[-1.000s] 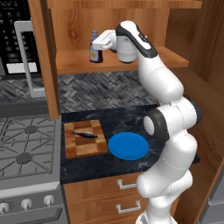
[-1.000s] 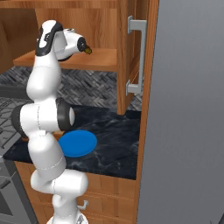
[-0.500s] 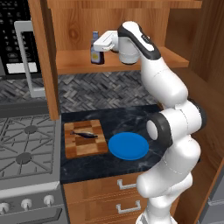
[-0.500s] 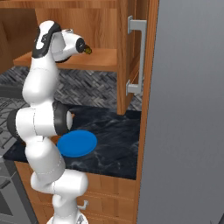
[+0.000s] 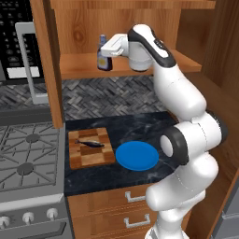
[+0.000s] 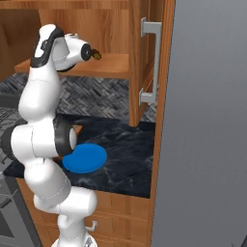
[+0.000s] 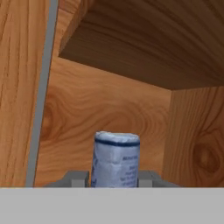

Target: Pick the fish from the plate and place it on the cutting board. Then pick the condiment bottle from the cabinet and place it next to the cutting board.

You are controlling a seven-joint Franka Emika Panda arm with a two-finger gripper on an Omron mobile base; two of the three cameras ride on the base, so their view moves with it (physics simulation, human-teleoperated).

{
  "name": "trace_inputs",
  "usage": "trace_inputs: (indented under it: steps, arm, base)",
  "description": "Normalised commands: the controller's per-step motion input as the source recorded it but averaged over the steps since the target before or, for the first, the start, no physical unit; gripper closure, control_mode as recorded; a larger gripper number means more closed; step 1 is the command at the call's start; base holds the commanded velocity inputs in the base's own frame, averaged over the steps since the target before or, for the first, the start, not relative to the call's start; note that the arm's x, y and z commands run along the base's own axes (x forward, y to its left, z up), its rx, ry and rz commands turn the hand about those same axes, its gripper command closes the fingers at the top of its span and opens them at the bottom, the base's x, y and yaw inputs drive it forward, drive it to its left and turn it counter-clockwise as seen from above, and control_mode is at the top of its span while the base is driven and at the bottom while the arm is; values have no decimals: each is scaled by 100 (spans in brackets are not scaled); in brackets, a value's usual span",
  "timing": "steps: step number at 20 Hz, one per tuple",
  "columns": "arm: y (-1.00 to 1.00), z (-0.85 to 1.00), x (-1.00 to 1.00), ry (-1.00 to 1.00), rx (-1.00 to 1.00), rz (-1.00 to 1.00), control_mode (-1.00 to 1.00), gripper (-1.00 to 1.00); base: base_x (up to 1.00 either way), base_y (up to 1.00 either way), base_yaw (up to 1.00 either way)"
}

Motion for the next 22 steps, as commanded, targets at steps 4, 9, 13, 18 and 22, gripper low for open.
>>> trace_inputs:
  steps: [4, 9, 13, 18, 22]
  arm:
    - [-3, 7, -25, 0, 2, 0, -100, 100]
    - [-2, 11, -25, 0, 1, 0, -100, 100]
    - [-4, 13, -24, 0, 1, 0, -100, 100]
    - [-8, 9, -29, 0, 0, 0, -100, 100]
    - [-13, 2, -35, 0, 0, 0, -100, 100]
  base:
    - [0, 0, 0]
    - [0, 0, 0]
    - [0, 0, 0]
    - [0, 0, 0]
    - [0, 0, 0]
